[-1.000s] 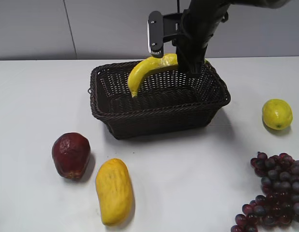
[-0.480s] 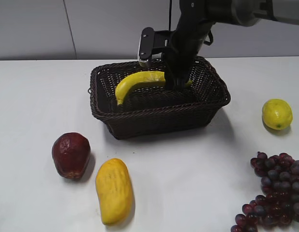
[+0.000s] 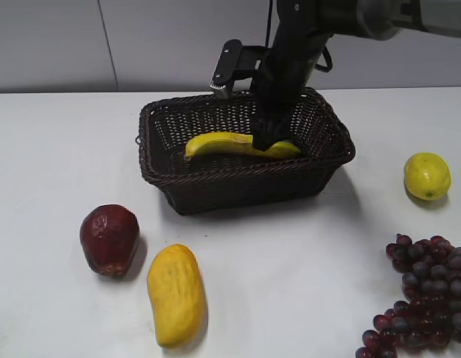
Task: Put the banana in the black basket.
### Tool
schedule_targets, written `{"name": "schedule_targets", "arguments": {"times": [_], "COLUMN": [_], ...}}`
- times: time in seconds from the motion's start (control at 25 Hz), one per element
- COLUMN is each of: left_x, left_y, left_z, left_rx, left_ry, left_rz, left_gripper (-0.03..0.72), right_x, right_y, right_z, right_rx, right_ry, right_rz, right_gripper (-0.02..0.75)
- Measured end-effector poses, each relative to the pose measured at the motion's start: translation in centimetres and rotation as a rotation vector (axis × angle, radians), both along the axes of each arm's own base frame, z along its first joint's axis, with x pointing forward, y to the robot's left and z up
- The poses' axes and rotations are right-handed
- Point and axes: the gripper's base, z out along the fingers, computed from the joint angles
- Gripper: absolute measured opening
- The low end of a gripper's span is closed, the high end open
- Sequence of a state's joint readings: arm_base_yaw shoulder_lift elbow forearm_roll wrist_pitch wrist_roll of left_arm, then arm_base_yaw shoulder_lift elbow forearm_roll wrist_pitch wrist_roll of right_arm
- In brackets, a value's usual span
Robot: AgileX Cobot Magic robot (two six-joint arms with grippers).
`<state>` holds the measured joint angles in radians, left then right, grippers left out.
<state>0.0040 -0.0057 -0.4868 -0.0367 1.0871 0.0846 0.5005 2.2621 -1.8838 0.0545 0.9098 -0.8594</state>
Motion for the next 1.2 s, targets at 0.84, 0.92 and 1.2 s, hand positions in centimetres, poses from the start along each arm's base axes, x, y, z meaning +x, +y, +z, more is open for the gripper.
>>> {"name": "schedule_targets", "arguments": {"times": [0.84, 0.92, 1.2], "left_x": [0.0, 0.0, 0.0], "left_y": [0.0, 0.0, 0.0], "left_z": [0.0, 0.0, 0.0], "left_rx": [0.0, 0.0, 0.0], "left_ry": [0.0, 0.0, 0.0], "left_rz": [0.0, 0.0, 0.0], "left_gripper": [0.578, 0.578, 0.578], "right_x": [-1.0, -2.1, -9.3], "right_y": [-16.8, -18.0, -20.3], "right_z": [10.2, 10.7, 11.3], "right_rx": [0.172, 0.158, 0.099], "right_ry": [0.177, 0.174, 0.222], "right_rz": [-0.977, -1.002, -1.047], "right_gripper": [0.574, 0.574, 0.574]}}
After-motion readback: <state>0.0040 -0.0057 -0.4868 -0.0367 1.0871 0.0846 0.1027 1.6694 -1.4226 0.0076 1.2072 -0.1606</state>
